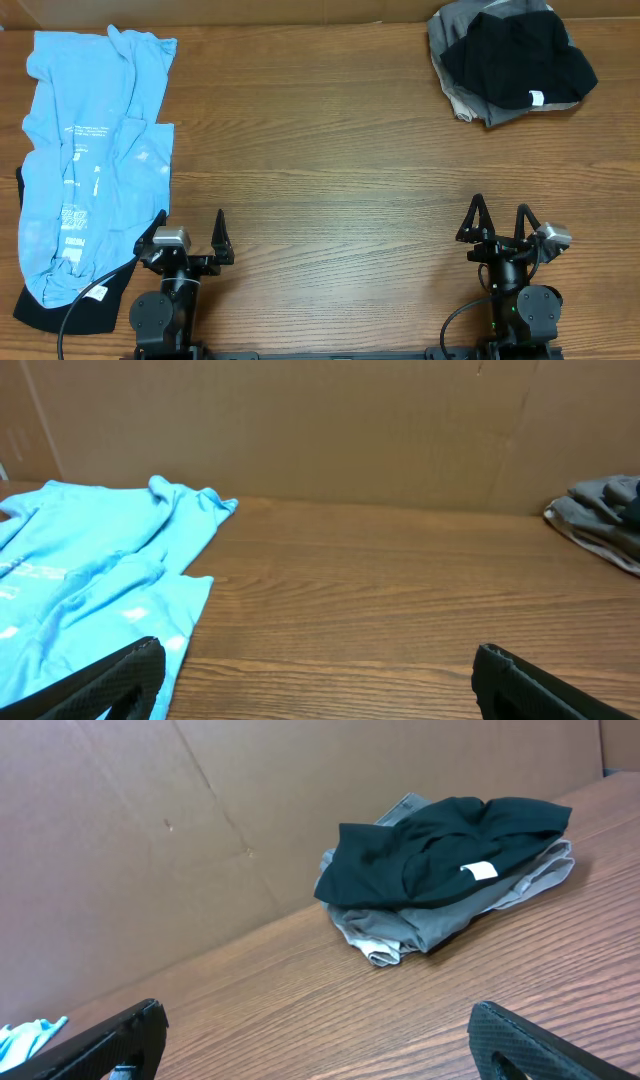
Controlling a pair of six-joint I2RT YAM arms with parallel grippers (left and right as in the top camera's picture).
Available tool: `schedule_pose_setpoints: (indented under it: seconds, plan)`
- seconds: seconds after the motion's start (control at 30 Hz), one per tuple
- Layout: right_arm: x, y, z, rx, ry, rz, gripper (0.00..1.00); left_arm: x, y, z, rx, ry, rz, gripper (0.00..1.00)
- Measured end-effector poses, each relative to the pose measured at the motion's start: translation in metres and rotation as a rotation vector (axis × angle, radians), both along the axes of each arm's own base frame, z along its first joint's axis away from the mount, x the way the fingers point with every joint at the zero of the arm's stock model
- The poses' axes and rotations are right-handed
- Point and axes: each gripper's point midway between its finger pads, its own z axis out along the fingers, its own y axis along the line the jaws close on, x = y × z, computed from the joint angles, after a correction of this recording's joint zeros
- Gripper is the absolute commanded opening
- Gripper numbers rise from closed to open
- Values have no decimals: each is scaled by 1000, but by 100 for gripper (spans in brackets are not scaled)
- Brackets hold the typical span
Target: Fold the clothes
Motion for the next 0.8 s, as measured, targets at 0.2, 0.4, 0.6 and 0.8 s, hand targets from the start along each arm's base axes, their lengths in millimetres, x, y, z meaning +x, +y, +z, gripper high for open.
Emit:
schedule_pose_setpoints:
  seconds: [0.2,0.4,0.6,0.8]
  plan:
    - [0,-3,3,1,-13,-16,100,0,0,0,0,-1,0,100]
    - [0,4,5,-23,-21,21,100,1,0,10,3,-41,0,100]
    - [0,16,11,-73,-42,95,100,0,0,6,-6,-17,0,100]
    - [-2,24,18,-104,-43,138,100,-2,0,25,-7,-18,1,100]
